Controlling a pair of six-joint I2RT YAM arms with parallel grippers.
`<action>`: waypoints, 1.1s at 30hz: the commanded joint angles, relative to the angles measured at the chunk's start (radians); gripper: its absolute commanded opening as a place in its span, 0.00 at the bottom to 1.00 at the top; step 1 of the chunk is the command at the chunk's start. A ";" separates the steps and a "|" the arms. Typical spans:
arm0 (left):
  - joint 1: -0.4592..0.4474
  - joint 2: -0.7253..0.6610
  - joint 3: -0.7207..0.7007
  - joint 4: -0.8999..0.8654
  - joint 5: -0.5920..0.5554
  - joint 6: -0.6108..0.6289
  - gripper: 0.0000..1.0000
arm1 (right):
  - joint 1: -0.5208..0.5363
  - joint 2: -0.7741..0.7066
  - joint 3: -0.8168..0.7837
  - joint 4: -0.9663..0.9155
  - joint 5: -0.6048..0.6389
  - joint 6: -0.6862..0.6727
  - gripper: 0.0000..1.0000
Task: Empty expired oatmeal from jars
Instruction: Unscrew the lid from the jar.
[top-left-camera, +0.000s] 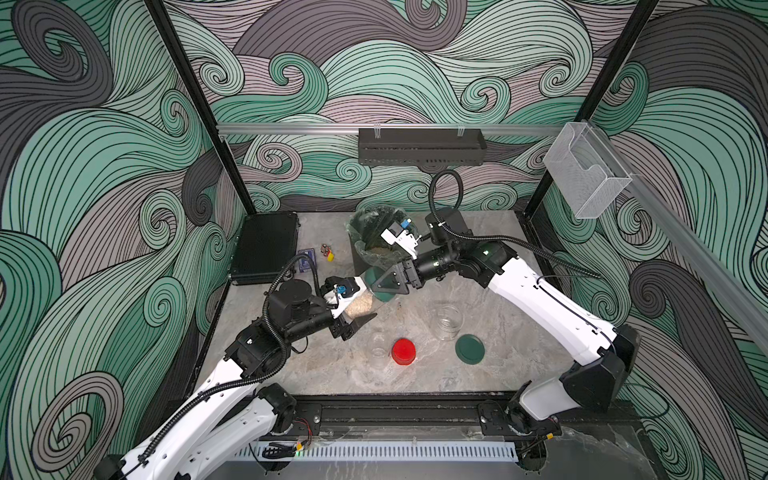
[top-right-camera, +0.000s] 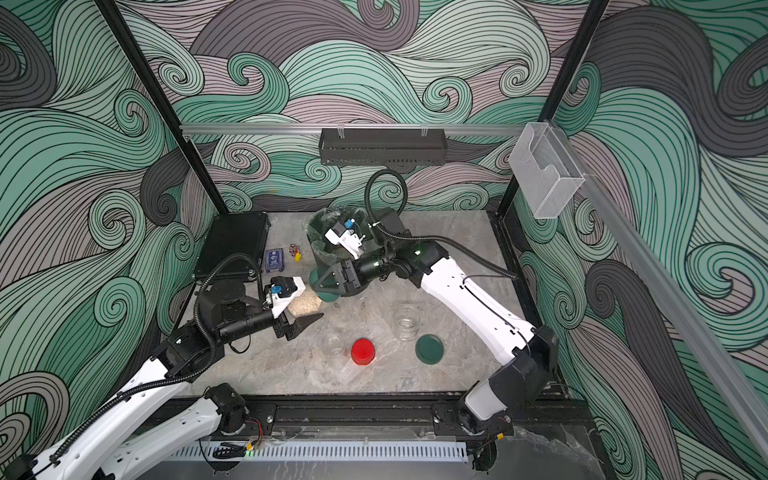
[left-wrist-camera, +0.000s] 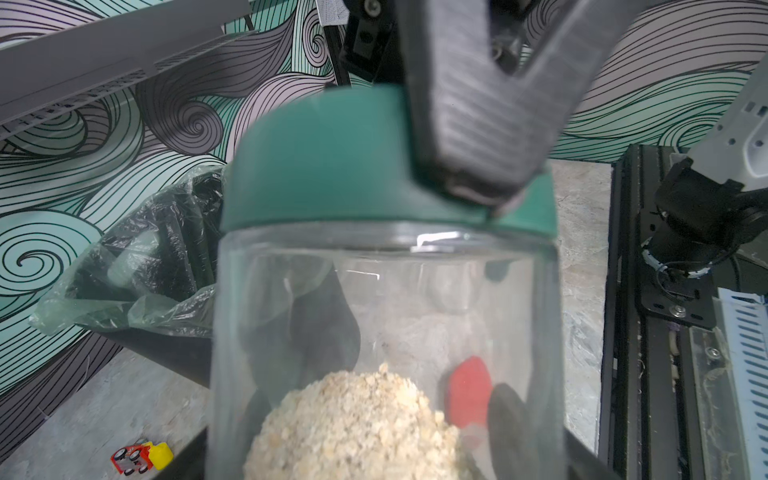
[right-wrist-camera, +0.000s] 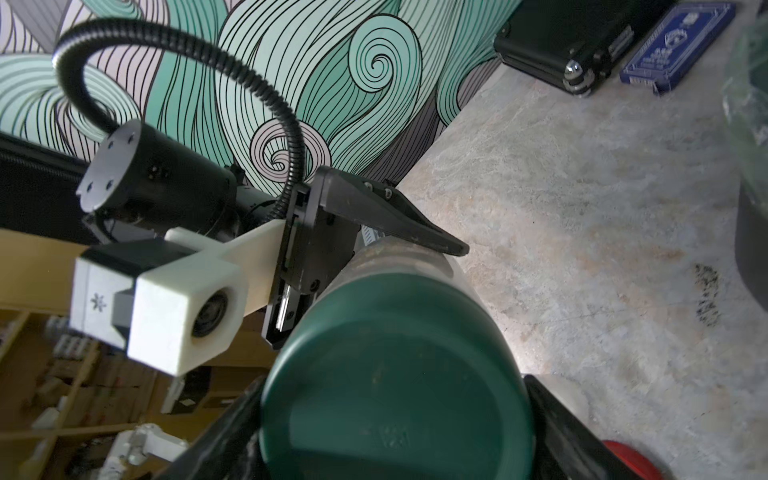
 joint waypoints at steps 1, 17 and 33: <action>-0.001 -0.008 0.022 0.051 0.064 -0.025 0.53 | -0.002 -0.035 0.039 0.047 -0.146 -0.283 0.47; -0.001 -0.030 0.020 0.038 0.050 -0.026 0.52 | -0.041 -0.044 0.023 0.028 -0.246 -0.589 0.99; -0.001 -0.012 0.023 0.128 0.012 -0.045 0.51 | -0.005 -0.153 0.093 -0.137 0.455 0.119 0.99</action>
